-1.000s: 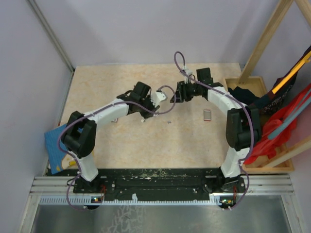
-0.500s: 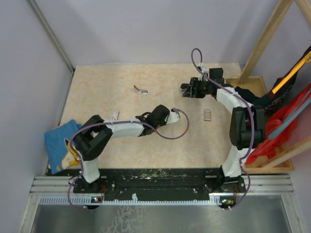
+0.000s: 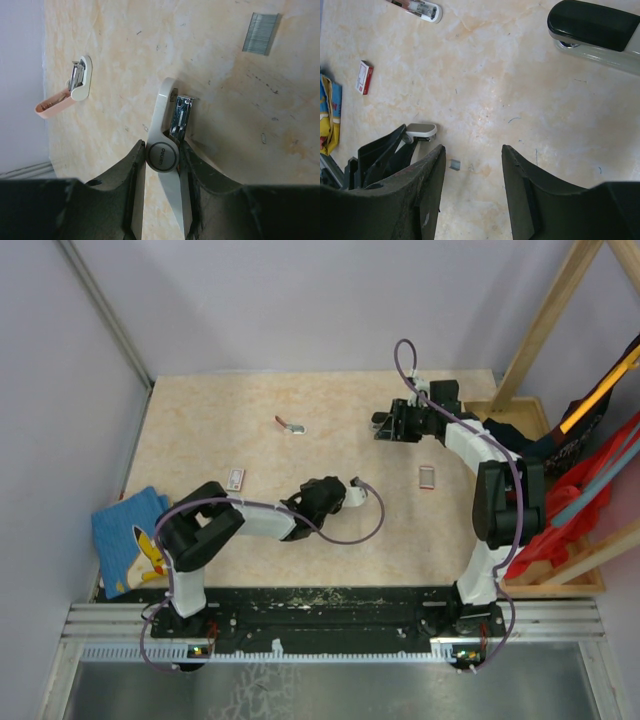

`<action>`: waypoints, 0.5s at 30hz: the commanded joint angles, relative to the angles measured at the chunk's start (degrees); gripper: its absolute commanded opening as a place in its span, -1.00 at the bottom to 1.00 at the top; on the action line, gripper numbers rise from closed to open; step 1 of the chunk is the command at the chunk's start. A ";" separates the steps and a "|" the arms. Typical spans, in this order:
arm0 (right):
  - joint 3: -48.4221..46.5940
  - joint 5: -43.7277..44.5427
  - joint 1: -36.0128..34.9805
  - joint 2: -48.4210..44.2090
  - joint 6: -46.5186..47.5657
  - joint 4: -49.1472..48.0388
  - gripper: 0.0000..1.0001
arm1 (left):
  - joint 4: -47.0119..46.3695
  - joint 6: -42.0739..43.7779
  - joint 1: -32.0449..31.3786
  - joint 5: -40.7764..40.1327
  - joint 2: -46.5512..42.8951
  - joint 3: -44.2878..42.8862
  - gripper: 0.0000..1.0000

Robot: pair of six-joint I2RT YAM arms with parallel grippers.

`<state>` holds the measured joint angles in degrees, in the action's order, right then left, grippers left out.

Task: Unload the staples from the stapler
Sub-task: Unload the staple at the center of the board.

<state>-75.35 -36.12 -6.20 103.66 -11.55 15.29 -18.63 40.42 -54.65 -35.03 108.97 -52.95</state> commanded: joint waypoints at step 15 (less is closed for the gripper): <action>0.64 -1.43 0.40 -3.62 -0.93 -3.58 -0.02 | -14.82 -3.18 -0.57 2.94 -3.41 7.01 -0.98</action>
<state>-74.56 -36.49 -6.17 103.39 -11.92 14.31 -22.17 35.38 -55.44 -26.98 107.44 -50.54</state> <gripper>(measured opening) 0.489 0.351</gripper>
